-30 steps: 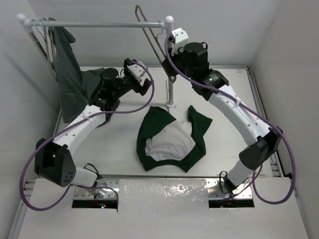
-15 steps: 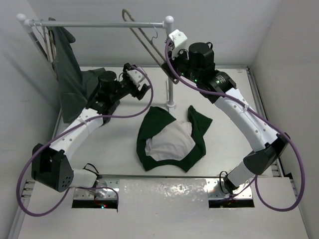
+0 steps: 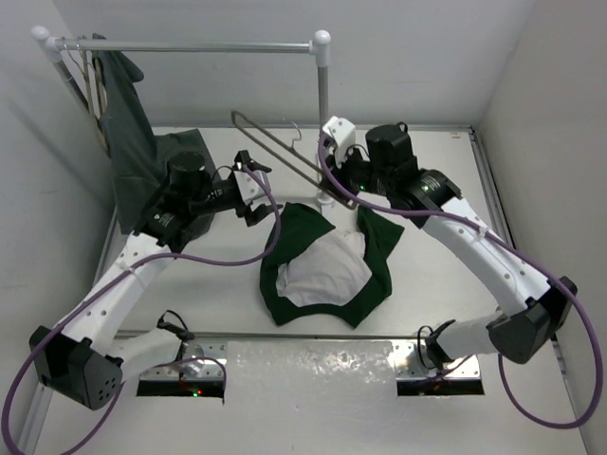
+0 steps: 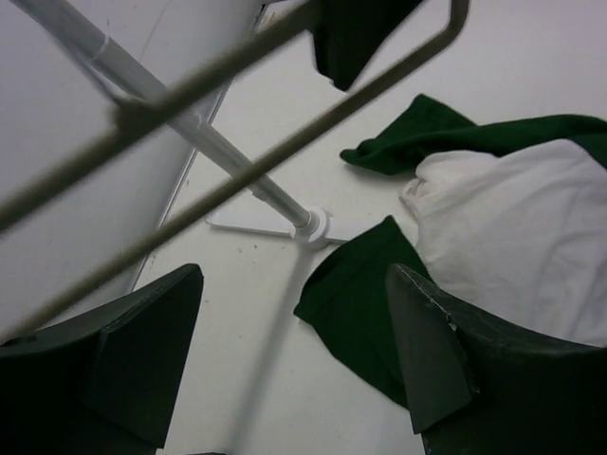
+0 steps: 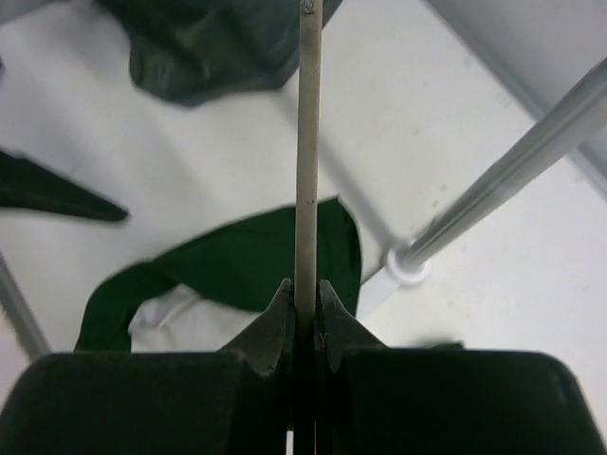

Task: Place the t-shirt on the hanger
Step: Pick up the hanger from the clothesline.

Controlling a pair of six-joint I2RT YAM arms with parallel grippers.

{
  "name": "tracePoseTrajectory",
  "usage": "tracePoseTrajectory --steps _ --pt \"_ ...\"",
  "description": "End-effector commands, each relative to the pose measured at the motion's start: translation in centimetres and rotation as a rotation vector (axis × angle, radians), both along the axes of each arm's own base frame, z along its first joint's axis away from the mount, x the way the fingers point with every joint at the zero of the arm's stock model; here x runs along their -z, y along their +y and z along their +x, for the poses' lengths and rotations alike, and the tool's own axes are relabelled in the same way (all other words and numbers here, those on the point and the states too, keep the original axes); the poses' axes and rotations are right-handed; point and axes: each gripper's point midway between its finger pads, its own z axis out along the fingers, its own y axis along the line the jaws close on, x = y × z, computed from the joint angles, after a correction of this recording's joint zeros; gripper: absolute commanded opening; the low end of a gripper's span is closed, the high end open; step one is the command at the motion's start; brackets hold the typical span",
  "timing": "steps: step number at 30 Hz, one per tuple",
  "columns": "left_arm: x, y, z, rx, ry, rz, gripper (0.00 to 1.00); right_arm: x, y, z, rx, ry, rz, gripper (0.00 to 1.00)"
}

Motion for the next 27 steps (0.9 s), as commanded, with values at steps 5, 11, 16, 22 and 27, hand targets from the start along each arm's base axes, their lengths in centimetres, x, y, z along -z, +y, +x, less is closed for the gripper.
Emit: tracePoseTrajectory --steps 5,11,16,22,27 --pt "-5.2 1.0 -0.8 0.038 -0.017 -0.080 0.78 3.4 -2.7 -4.5 -0.078 0.065 -0.016 0.00" --pt "-2.3 0.4 0.0 0.126 0.035 0.030 0.84 4.3 -4.0 -6.2 -0.092 0.064 -0.012 0.00" --pt "-2.3 -0.8 0.6 0.205 0.032 0.087 0.87 4.6 -4.3 -6.8 -0.110 0.066 -0.029 0.00" --pt "-0.1 -3.0 1.5 0.245 0.078 0.175 0.80 4.7 -4.4 -7.4 -0.134 0.057 -0.035 0.00" --pt "1.8 -3.1 1.6 0.263 0.107 0.236 0.44 5.0 -4.6 -7.7 -0.139 0.044 -0.037 0.00"
